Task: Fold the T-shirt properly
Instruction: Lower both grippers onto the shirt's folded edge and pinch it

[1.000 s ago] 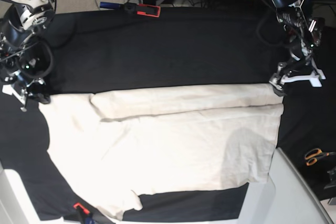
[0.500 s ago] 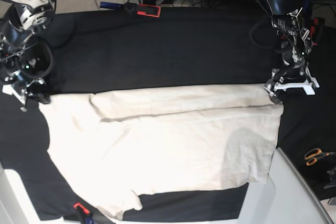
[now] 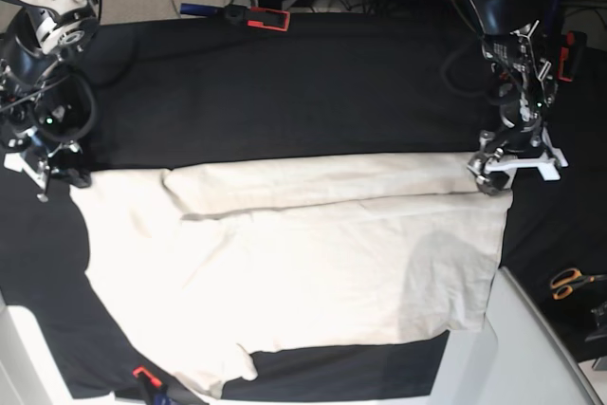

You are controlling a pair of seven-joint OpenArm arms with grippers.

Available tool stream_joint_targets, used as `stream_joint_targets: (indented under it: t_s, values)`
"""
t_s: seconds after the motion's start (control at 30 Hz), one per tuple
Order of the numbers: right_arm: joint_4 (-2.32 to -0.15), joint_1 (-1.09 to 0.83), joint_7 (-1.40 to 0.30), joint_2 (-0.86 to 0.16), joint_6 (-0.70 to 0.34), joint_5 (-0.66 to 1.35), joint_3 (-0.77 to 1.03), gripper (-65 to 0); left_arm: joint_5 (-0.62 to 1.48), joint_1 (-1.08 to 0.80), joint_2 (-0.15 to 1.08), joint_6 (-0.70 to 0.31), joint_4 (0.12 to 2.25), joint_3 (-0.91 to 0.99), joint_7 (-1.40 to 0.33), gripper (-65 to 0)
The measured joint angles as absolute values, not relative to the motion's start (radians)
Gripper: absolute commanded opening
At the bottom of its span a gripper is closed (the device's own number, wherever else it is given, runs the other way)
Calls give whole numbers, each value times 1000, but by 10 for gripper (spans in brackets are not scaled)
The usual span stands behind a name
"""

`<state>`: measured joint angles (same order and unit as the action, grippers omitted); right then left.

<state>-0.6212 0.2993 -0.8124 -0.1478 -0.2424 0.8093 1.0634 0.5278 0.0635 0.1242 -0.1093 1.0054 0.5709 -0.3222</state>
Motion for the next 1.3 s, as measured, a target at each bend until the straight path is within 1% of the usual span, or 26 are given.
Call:
stream_joint_targets:
  t_s: [0.2,0.5,0.77,0.8,0.83,0.87,0.97,1.03,1.07,1.27,1.3]
  values:
    - [-621,299,-814,-153,-242,809,1066,-636,531,97,134,-113,957,569,-321,-143]
    - [-619,297,-812,-165,-242,804,1067,-636,535,96,133,-121,955,575,-310,-148]
    - [-619,295,-812,-166,-242,804,1068,-636,544,96,131,-135,914,575,-240,-150]
    - [-619,295,-812,-166,-242,804,1068,-636,550,97,134,-141,901,575,-234,-160]
    - [-619,295,-812,-166,-242,804,1068,-636,550,100,137,-141,894,575,-234,-186]
    - [-619,295,-812,-166,-242,804,1068,-636,549,102,139,-140,886,575,-230,-227]
    - [-619,295,-812,-165,-242,804,1068,-636,548,99,139,-127,872,577,-200,-398]
    - [-619,295,-812,-165,-242,804,1068,-636,550,96,139,-124,860,577,-190,-495]
    - [-619,295,-812,-165,-242,804,1068,-636,551,97,141,-124,848,577,-180,-517]
    - [-619,295,-812,-165,-242,804,1068,-636,554,100,142,-130,831,579,-171,-536]
    - [-619,295,-812,-165,-242,804,1068,-636,554,100,142,-131,831,579,-171,-563]
